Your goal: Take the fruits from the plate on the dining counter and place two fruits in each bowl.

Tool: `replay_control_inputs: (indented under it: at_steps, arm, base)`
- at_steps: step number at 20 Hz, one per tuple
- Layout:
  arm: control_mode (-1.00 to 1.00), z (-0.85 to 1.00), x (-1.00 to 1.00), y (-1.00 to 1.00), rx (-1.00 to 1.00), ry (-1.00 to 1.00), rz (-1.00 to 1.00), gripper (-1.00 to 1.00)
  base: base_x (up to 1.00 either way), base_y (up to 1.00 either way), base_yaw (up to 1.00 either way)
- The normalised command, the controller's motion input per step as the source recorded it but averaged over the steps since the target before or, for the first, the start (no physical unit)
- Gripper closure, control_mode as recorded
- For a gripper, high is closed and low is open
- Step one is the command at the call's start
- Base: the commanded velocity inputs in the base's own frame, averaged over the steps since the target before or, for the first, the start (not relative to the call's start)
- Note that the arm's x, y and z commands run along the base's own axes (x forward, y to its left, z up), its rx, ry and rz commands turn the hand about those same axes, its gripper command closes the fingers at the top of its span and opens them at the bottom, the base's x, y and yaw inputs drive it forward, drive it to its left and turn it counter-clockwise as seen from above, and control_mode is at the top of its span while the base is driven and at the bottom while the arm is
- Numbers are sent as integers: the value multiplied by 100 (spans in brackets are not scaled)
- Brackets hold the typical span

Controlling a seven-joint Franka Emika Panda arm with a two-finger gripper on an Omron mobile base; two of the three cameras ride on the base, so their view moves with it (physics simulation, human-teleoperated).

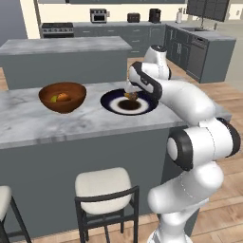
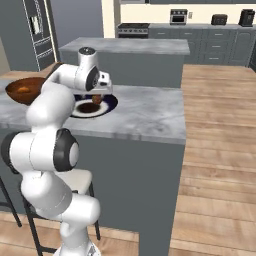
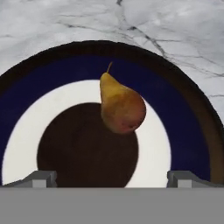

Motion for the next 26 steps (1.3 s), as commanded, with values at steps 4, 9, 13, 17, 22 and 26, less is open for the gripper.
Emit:
replay_control_inputs:
  at_steps: [4,9,13,17,22,26]
  arm:
    - [-100,-35,42,0,0,5,0,-100]
    - [-100,-16,44,0,0,1,0,-100]
    - [-100,-14,44,0,0,5,0,-100]
    - [-100,-25,5,0,0,8,0,-100]
    - [-100,-28,0,3,0,11,0,-100]
    - [-100,-10,2,7,0,11,0,100]
  base:
    - [0,0,0]
    - [0,0,0]
    - [0,0,0]
    - [0,0,0]
    - [0,0,0]
    - [0,0,0]
